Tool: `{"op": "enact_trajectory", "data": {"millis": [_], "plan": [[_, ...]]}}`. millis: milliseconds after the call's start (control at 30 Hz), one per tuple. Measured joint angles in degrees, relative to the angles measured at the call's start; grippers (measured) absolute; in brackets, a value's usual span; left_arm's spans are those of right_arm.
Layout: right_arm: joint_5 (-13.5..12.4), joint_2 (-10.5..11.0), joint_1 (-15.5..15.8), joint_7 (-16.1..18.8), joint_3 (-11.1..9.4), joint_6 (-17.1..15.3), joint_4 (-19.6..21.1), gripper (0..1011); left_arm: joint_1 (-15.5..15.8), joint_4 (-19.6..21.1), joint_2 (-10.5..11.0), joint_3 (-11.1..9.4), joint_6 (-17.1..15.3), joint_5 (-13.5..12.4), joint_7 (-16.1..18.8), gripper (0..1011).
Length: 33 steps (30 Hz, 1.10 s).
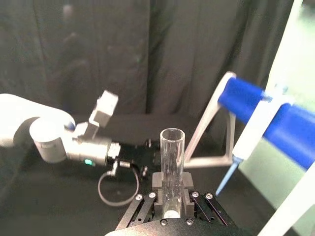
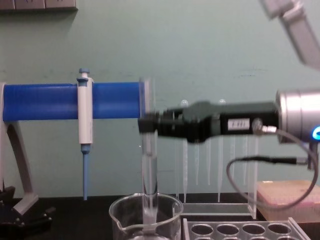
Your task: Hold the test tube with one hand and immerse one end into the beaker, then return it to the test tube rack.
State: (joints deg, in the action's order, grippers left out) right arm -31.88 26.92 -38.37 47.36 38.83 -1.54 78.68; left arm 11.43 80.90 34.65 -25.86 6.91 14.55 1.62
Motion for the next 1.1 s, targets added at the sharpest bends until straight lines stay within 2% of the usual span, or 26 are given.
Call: {"op": "enact_trajectory", "data": {"millis": [300, 367, 400, 500, 633, 733, 900, 1100], "plan": [[-2.51, 3.97, 2.56, -3.14, -3.16, -0.44, 8.79, 231, 0.0, 0.0, 0.0, 0.0, 0.0, 0.0, 0.0, 1000], [-2.99, 6.39, 4.36, -4.5, -4.32, -0.96, 12.4, 231, 0.0, 0.0, 0.0, 0.0, 0.0, 0.0, 0.0, 1000], [-2.99, 6.39, 4.36, -4.5, -4.32, -0.96, 12.4, 231, 0.0, 0.0, 0.0, 0.0, 0.0, 0.0, 0.0, 1000], [-3.65, 9.31, 7.32, -6.04, -5.65, -1.36, 16.07, 230, 0.0, 0.0, 0.0, 0.0, 0.0, 0.0, 0.0, 1000], [-4.25, 11.85, 10.95, -7.31, -6.8, -1.35, 18.66, 231, 0.0, 0.0, 0.0, 0.0, 0.0, 0.0, 0.0, 1000], [-4.35, 13.31, 13.84, -8.31, -7.65, -0.57, 19.58, 231, 0.01, 0.0, 0.0, 0.0, 0.0, 0.0, 0.0, 1000], [-4.27, 14.55, 18.17, -10.32, -9.59, 1.33, 19.83, 231, 0.0, 0.0, 0.0, 0.0, 0.0, 0.0, 0.0, 1000], [-3.65, 14.83, 20.68, -11.28, -11.04, 2.68, 19.1, 231, 0.0, 0.0, 0.0, 0.0, 0.0, 0.0, 0.0, 1000]]}}
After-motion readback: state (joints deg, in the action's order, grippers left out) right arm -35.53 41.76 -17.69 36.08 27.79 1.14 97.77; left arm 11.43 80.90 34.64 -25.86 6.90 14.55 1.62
